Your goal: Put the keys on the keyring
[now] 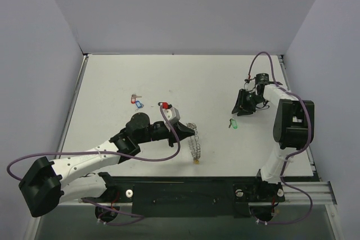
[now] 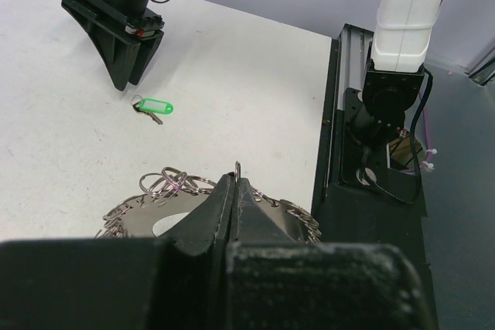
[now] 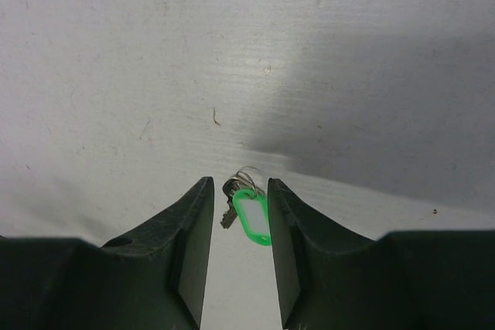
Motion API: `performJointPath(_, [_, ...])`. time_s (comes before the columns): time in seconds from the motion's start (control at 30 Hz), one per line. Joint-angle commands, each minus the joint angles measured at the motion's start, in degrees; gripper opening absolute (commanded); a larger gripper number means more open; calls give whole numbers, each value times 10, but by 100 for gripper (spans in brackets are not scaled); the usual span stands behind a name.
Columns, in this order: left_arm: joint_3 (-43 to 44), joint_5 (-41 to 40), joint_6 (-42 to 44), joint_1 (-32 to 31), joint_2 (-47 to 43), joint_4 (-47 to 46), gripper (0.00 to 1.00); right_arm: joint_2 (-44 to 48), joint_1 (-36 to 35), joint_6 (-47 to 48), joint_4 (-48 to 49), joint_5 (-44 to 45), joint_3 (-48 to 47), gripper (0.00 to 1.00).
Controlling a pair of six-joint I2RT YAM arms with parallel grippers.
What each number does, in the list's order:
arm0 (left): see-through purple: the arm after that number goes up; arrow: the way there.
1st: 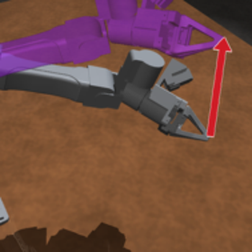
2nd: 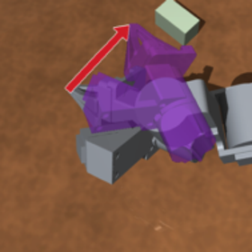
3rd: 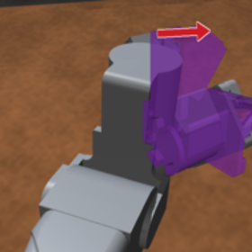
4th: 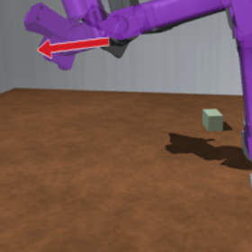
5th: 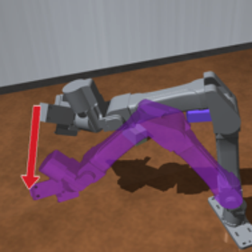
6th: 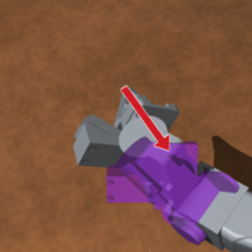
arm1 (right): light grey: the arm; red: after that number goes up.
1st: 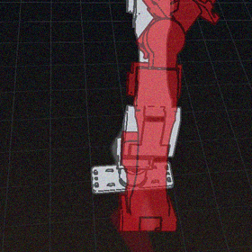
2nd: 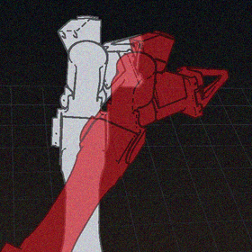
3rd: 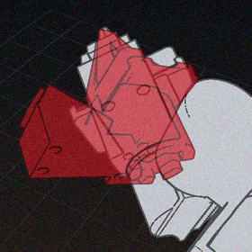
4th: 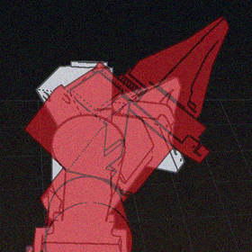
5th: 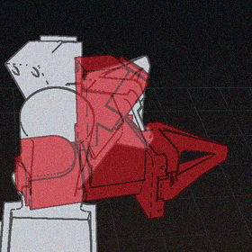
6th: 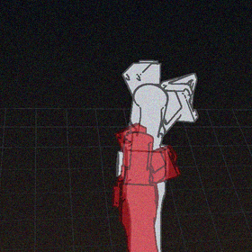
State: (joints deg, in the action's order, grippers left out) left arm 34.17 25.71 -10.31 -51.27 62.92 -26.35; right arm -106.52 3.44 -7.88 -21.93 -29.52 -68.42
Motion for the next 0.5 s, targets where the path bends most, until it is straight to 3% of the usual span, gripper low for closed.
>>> performJointPath(0.0, [8,5,-8,3,-2,-47,0,-17,8,-9,-23,-7,-8,29])
performJointPath(0.47, [5,6,-15,3,0,-52,0,-46,22,-11,-33,-55,0,26])
